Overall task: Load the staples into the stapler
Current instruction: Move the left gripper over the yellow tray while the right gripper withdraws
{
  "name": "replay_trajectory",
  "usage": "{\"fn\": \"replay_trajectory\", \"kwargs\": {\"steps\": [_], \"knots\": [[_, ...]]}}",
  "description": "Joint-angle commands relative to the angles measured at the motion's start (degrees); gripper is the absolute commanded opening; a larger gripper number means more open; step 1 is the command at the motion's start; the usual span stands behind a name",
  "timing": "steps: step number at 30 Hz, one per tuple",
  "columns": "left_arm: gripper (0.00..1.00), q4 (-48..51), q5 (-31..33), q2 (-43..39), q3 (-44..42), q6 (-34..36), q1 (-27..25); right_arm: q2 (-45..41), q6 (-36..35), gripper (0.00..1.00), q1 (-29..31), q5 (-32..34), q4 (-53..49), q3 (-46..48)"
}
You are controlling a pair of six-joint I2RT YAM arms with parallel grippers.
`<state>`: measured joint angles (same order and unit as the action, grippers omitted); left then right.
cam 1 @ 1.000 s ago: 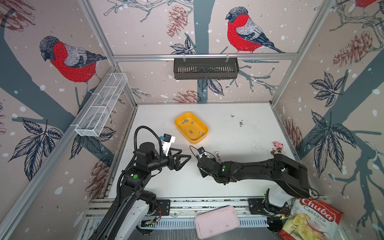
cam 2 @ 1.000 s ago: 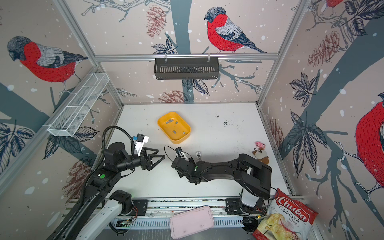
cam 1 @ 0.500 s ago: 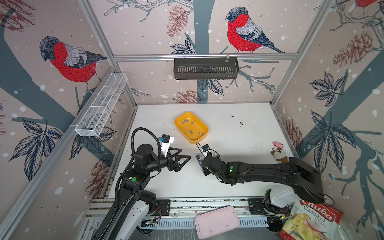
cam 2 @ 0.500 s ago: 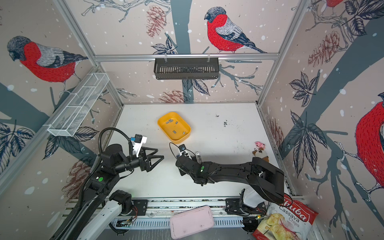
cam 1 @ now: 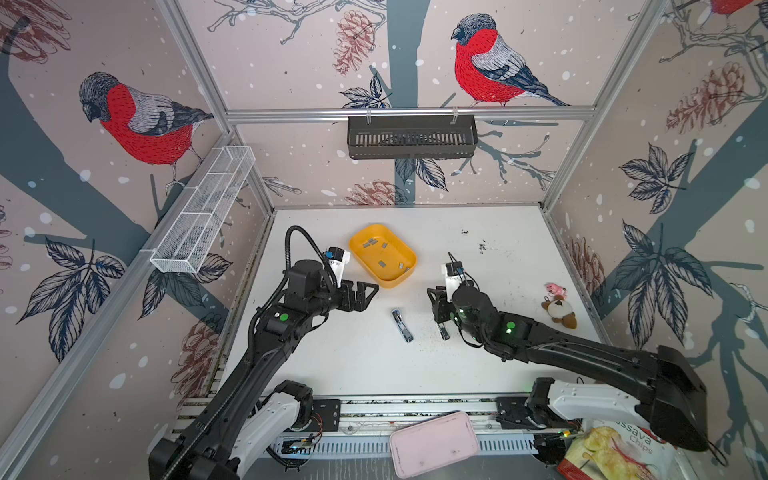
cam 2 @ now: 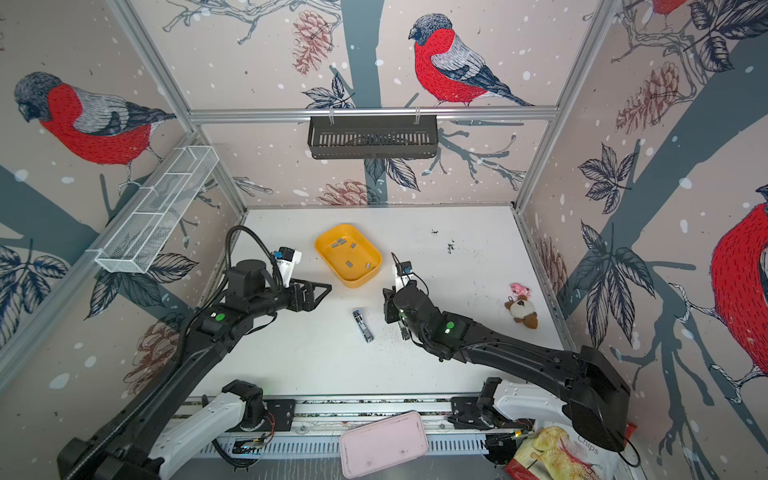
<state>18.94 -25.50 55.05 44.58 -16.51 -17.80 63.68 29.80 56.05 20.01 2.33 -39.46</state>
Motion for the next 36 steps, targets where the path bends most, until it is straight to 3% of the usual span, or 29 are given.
{"fn": "replay_trajectory", "kwargs": {"steps": [1, 10, 16, 21, 24, 31, 36], "knots": [[0.98, -0.75, 6.03, 5.40, 3.58, 5.19, 0.05, -2.87, -3.83, 0.31, -1.98, -0.84, 0.09, 0.43], [0.97, 4.00, 7.93, 27.12, 21.08, 12.15, 0.07, -9.00, -6.80, 0.35, -6.15, -2.86, 0.39, 2.17], [0.78, 11.45, 11.06, 40.74, 33.09, 16.48, 0.12, -10.28, -6.40, 0.38, -6.31, -3.57, -0.58, 2.80], [0.61, 11.27, 12.37, 47.63, 37.99, 16.27, 0.13, -13.07, -6.41, 0.44, -6.36, -4.14, -0.38, 4.23], [0.50, 10.86, 15.74, 51.04, 40.88, 16.25, 0.13, -15.44, -6.83, 0.53, -6.44, -5.38, 1.10, 5.49], [0.36, 11.34, 21.75, 57.42, 46.66, 17.52, 0.10, -19.75, -8.18, 0.81, -6.48, -9.15, 3.00, 7.28], [0.32, 10.99, 24.95, 60.27, 49.37, 19.32, 0.14, -20.86, -7.62, 0.89, -6.53, -9.11, 1.90, 7.72]]}}
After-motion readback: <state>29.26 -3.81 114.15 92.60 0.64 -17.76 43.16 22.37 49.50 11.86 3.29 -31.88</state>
